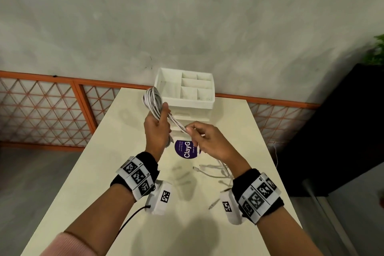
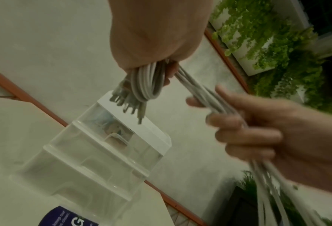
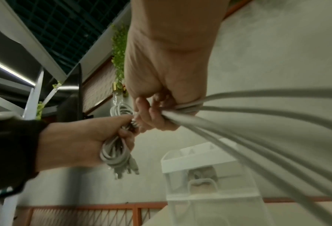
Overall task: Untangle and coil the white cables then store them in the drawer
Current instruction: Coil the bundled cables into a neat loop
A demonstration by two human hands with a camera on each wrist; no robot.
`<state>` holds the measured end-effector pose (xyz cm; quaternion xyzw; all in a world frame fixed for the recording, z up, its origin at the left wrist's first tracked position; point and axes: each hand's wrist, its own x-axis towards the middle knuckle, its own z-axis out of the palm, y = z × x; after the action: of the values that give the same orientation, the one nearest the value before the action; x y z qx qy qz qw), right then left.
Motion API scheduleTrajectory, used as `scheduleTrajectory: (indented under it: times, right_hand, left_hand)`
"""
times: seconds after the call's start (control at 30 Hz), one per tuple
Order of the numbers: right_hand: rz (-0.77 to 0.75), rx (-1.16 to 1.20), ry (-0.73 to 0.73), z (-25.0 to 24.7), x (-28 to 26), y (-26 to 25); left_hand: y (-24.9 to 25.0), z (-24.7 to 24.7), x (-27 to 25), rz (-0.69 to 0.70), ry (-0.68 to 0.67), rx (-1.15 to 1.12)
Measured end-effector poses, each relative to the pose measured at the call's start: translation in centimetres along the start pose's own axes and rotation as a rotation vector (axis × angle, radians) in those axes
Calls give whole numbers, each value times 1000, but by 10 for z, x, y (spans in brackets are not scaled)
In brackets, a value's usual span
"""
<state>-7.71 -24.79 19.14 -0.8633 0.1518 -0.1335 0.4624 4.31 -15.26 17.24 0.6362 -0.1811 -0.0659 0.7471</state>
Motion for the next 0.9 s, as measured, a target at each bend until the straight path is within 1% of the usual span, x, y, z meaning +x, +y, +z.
scheduleTrajectory:
  times: [0.07,0.13,0.2,0.33,0.43,0.53,0.6,0.63,0.67,0.73,0.77,0.83,0.9]
  right_hand:
    - [-54,-9,33,4,0,-7]
    - [-92,-70,-14,10,-2,-9]
    - [-107,-170,-113,19,-4,-4]
    - [-101,-280,-279,26,-12,5]
    - [-76,-331,-323,31,-19,8]
    - [-57,-293,-382,35,-20,16]
    - [-77,-207,-407,31,-20,24]
    - [-88,-122,-386,27,-22,28]
    - [-74,-2,-336,22,-24,33]
    - [-8,208,-210,11,-26,46]
    - [18,246,-168,6,-25,50]
    - [52,214,-174,-5,-22,49]
    - [41,155,-243,-15,-19,35]
  left_hand:
    - [-1,5,0,19,90,-2]
    - [-5,9,3,-13,134,-45]
    - [-5,12,4,-91,97,-140]
    - [-5,11,2,-271,-11,-336]
    - [-7,11,2,-364,12,-442]
    - [-9,11,-1,-358,67,-437]
    - [-9,7,2,-375,107,-466]
    - [-8,3,7,-393,126,-501]
    - [-7,-2,12,-414,136,-549]
    - [-5,-11,18,-441,94,-610]
    - [-4,-14,18,-434,48,-595]
    - [-4,-15,13,-410,-67,-505]
    - [-3,-13,8,-392,-183,-412]
